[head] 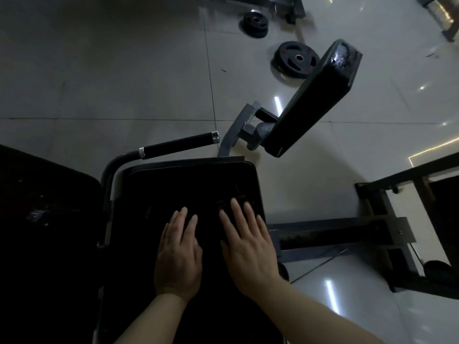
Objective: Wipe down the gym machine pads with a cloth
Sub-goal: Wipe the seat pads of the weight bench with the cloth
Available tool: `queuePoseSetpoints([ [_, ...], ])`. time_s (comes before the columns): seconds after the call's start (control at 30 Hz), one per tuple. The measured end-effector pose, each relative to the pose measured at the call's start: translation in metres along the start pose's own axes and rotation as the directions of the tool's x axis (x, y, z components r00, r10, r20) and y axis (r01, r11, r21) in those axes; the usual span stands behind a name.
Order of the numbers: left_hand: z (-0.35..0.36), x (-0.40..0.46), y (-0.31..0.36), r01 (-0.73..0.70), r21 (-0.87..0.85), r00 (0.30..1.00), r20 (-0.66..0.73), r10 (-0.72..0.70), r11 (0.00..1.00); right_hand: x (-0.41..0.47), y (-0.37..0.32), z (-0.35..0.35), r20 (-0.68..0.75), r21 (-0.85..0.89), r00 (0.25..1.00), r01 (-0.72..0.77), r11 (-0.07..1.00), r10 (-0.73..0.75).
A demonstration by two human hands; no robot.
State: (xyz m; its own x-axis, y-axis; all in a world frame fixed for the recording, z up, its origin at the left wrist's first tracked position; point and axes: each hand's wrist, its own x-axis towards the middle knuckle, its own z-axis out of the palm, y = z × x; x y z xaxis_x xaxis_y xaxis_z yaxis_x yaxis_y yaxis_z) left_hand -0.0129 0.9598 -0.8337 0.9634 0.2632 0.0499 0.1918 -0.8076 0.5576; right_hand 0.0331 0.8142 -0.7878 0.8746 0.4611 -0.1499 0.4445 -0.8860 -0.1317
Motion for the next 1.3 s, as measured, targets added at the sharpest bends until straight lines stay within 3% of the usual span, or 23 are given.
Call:
queuePoseSetpoints([
  [0.07, 0.0, 0.0, 0.0, 0.002, -0.008, 1.0, -0.015, -0.002, 1.0, 0.043, 0.009, -0.01, -0.059, 0.031, 0.997, -0.052, 0.998, 0.054],
  [0.23, 0.002, 0.001, -0.002, -0.017, 0.003, 1.0, 0.003, 0.017, 1.0, 0.136, 0.039, -0.028, -0.032, 0.296, 0.974, -0.205, 0.933, 0.225],
  [0.43, 0.001, 0.001, -0.001, -0.011, -0.026, 1.0, -0.015, 0.011, 1.0, 0.05, 0.042, -0.016, 0.026, 0.592, 0.967, -0.218, 0.776, 0.252],
  [0.57, -0.001, 0.0, 0.001, 0.004, -0.022, 1.0, 0.02, -0.003, 1.0, -0.052, 0.024, 0.009, -0.063, 0.448, 0.979, -0.145, 0.882, 0.193],
  [0.7, -0.001, -0.001, -0.001, -0.014, -0.018, 1.0, 0.016, 0.015, 1.0, -0.11, 0.016, 0.023, -0.091, 0.401, 0.983, -0.11, 0.91, 0.158],
  [0.83, -0.001, -0.001, 0.0, -0.008, -0.032, 1.0, 0.01, 0.008, 0.999, -0.071, 0.026, 0.011, -0.006, 0.451, 0.989, -0.13, 0.883, 0.148],
  [1.1, 0.001, 0.002, -0.001, -0.029, 0.004, 0.999, -0.032, 0.029, 1.0, 0.069, 0.032, -0.02, 0.08, 0.257, 0.98, -0.199, 0.946, 0.185],
  [1.23, -0.003, 0.002, 0.002, -0.02, 0.027, 1.0, -0.017, 0.02, 0.999, 0.034, 0.023, -0.013, 0.065, 0.272, 0.975, -0.223, 0.936, 0.213],
  [1.3, -0.004, 0.001, 0.006, 0.006, 0.054, 1.0, -0.007, -0.006, 0.999, -0.01, 0.015, -0.004, -0.009, 0.246, 0.977, -0.206, 0.947, 0.215],
])
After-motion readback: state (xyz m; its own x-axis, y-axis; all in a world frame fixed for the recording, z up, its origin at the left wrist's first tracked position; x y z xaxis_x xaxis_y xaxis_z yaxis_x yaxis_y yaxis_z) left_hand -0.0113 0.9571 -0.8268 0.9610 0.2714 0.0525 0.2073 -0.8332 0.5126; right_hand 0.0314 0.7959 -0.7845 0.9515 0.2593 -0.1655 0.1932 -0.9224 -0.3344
